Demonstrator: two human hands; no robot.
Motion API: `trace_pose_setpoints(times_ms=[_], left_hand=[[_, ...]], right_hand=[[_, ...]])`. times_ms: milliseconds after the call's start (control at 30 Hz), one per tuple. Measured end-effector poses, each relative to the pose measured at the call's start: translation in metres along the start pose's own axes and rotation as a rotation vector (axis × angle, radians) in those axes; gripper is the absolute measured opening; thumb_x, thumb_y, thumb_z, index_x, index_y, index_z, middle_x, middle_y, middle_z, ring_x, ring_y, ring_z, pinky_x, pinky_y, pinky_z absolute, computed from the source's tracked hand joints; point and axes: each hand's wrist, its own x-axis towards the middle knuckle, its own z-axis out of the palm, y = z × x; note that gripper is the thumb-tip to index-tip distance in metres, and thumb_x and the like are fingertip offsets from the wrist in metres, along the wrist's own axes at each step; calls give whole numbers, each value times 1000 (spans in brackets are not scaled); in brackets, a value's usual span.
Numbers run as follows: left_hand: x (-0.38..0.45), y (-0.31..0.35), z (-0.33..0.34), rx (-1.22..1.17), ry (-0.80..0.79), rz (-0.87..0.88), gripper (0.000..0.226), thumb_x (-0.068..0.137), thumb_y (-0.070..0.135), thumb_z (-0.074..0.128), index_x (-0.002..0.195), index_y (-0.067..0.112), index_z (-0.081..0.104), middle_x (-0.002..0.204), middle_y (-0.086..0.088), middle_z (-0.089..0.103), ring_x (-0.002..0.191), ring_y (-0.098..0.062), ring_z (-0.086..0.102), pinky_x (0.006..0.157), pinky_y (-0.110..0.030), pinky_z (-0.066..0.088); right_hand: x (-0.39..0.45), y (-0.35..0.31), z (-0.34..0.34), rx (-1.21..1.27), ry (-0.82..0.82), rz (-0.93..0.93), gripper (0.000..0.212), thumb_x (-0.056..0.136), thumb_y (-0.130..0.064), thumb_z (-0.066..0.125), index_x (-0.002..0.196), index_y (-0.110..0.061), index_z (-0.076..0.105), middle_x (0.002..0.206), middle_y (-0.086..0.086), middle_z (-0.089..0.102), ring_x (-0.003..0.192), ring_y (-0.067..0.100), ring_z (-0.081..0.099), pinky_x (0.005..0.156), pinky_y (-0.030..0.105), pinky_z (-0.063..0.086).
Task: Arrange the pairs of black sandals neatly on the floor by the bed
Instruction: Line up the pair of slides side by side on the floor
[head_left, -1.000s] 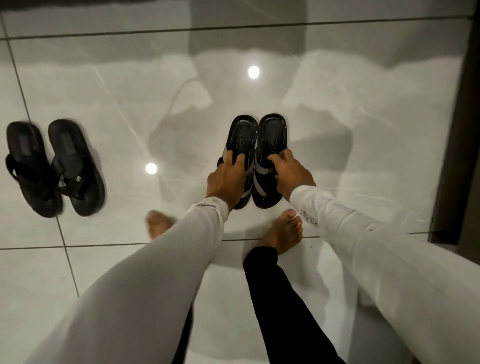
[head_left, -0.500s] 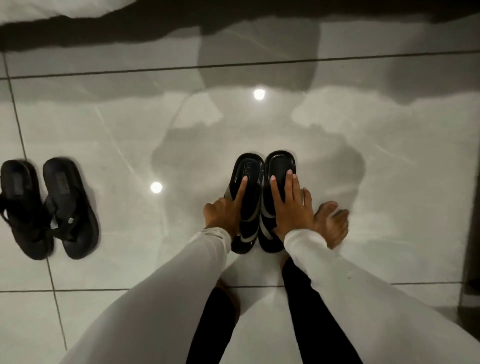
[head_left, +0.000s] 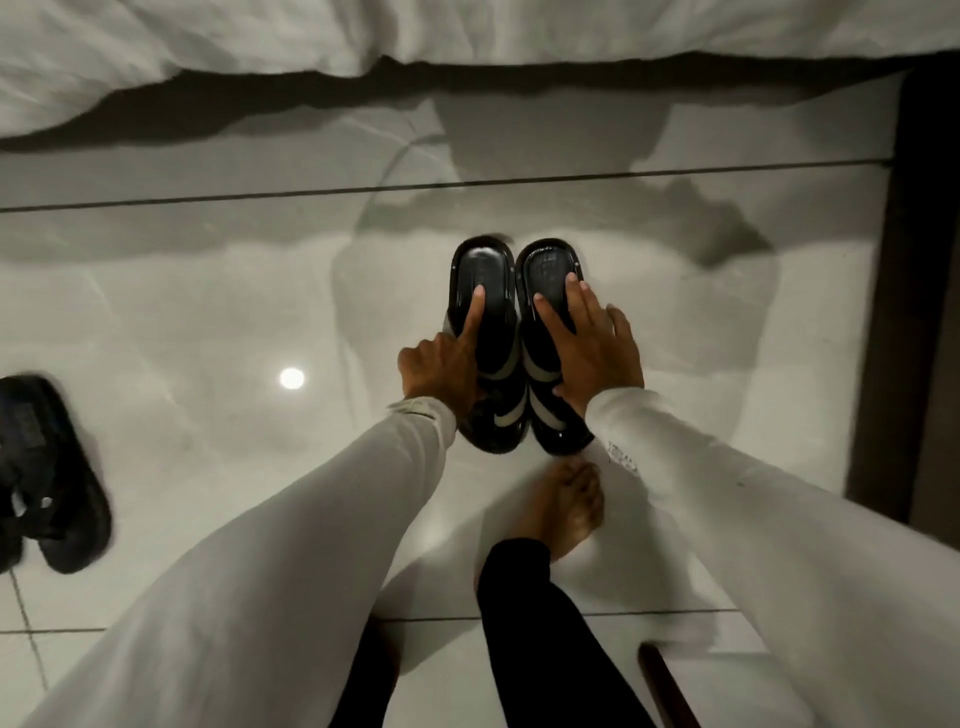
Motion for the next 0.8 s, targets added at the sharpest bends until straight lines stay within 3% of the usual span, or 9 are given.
trace_pose_setpoints(times_ms=[300,467,600,700,800], left_hand=[[15,21,-17,45,50,-2,117,84,50,73,158,30,-15,85,-11,63,68,-24,59,65,-35,45],[-14,8,-14,-15,68,16,109,88,49,68,158,30,-14,101,-12,67,70,-25,58,65,-36,45],[-65,-26,-7,6,66,39,115,85,49,71,157,31,-16,130,-14,52,101,-32,60,80,-43,46],[-106,-73,-2,53,98,75,111,85,61,62,158,30,-16,153,-16,34,125,-37,47,99,-53,42],[-141,-130,4,60,134,77,102,87,72,47,158,30,-14,162,-16,21,143,-39,32,106,-58,34]], right_hand=[[17,16,-15,32,32,11,110,74,-28,85,158,-23,14,167,18,0,155,34,3,123,51,23],[-2,9,-22,27,26,45,110,77,-33,81,159,-19,8,167,21,2,155,35,6,125,51,18],[-42,-11,-33,-1,9,60,105,80,-44,74,158,-22,8,167,21,0,155,35,5,124,52,15],[-75,-46,-45,-59,7,71,106,79,-51,72,159,-23,7,166,21,3,154,40,6,123,56,17],[-102,-100,-53,-97,5,68,103,82,-55,67,159,-25,6,167,19,3,152,44,7,121,61,16]])
